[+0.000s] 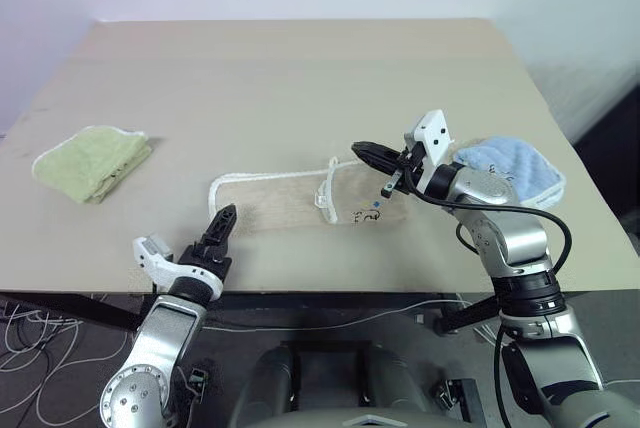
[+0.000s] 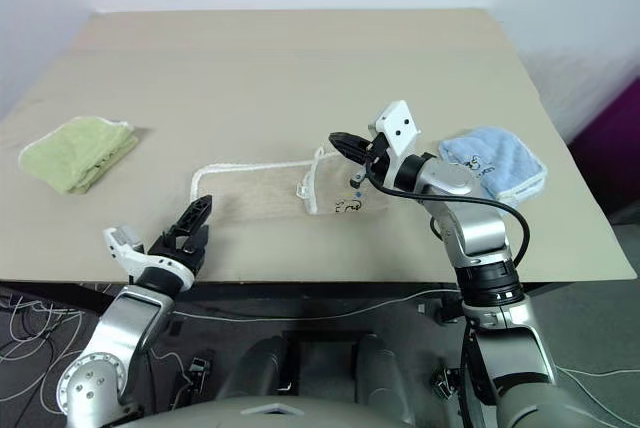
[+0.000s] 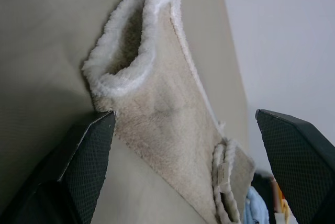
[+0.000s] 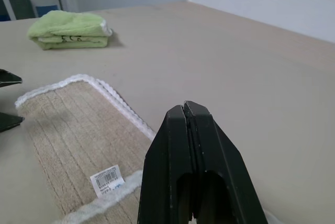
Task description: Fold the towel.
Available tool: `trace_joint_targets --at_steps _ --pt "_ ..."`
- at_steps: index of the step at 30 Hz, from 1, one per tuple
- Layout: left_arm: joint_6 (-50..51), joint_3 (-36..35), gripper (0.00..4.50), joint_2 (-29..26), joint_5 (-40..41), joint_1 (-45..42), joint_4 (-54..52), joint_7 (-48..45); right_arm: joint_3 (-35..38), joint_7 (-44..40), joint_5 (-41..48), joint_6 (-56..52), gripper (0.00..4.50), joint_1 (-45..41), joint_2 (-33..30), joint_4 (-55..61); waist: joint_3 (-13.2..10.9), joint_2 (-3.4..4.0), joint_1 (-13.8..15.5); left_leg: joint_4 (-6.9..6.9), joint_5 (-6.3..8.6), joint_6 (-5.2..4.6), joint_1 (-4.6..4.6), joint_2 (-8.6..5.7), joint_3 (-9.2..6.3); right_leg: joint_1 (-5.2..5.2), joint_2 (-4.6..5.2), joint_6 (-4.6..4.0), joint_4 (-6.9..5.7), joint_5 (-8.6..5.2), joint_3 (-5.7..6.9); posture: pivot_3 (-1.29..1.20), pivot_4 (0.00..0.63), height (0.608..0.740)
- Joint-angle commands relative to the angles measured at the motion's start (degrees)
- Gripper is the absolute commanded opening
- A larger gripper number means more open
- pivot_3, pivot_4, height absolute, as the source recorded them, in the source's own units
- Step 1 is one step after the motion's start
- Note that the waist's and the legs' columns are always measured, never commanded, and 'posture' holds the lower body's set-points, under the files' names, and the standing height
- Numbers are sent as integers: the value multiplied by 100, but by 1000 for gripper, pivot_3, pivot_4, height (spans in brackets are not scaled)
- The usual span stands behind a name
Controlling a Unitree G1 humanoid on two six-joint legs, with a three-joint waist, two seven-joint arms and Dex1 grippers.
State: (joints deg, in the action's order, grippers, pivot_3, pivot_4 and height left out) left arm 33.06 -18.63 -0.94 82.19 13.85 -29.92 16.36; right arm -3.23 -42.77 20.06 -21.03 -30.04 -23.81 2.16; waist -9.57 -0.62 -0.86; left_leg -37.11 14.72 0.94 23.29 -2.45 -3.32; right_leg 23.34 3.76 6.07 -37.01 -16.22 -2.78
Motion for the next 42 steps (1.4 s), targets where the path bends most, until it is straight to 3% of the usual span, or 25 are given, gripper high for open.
trace_joint_targets --at_steps 1,12,28,31,33,42 --pt "-52 -16 4500 -101 84 368 -123 158 67 -19 31 51 20 -72 -12 266 1 1 -3 1 0 0 -1 2 0 0 0 0 0 0 -1 0 150 740" --pt "-245 -141 4500 -523 406 626 -184 249 -134 109 -28 107 20 119 357 333 1 2 -12 4 0 0 -3 7 2 0 -4 -2 2 -1 -2 0 150 740" --pt "-153 93 4500 -650 354 -667 718 543 -106 316 -65 33 20 235 425 468 10 18 89 2 -1 2 -29 -2 -8 -34 -2 -2 1 -1 10 0 150 740" --pt "-149 136 3911 -603 377 -801 715 664 -87 370 -63 26 0 270 410 529 10 18 118 2 -1 2 -29 -3 -7 -33 -2 -1 1 0 9 0 150 740" --pt "-167 149 3287 -583 410 -878 682 763 -83 400 -62 21 0 293 399 575 10 17 136 1 -1 2 -28 -5 -7 -33 0 -1 2 0 9 0 150 740" --pt "-357 90 84 -475 448 -1183 613 891 -71 482 -59 28 0 294 363 599 7 12 144 2 -1 2 -9 -6 -7 -13 1 -1 3 0 9 0 150 740"
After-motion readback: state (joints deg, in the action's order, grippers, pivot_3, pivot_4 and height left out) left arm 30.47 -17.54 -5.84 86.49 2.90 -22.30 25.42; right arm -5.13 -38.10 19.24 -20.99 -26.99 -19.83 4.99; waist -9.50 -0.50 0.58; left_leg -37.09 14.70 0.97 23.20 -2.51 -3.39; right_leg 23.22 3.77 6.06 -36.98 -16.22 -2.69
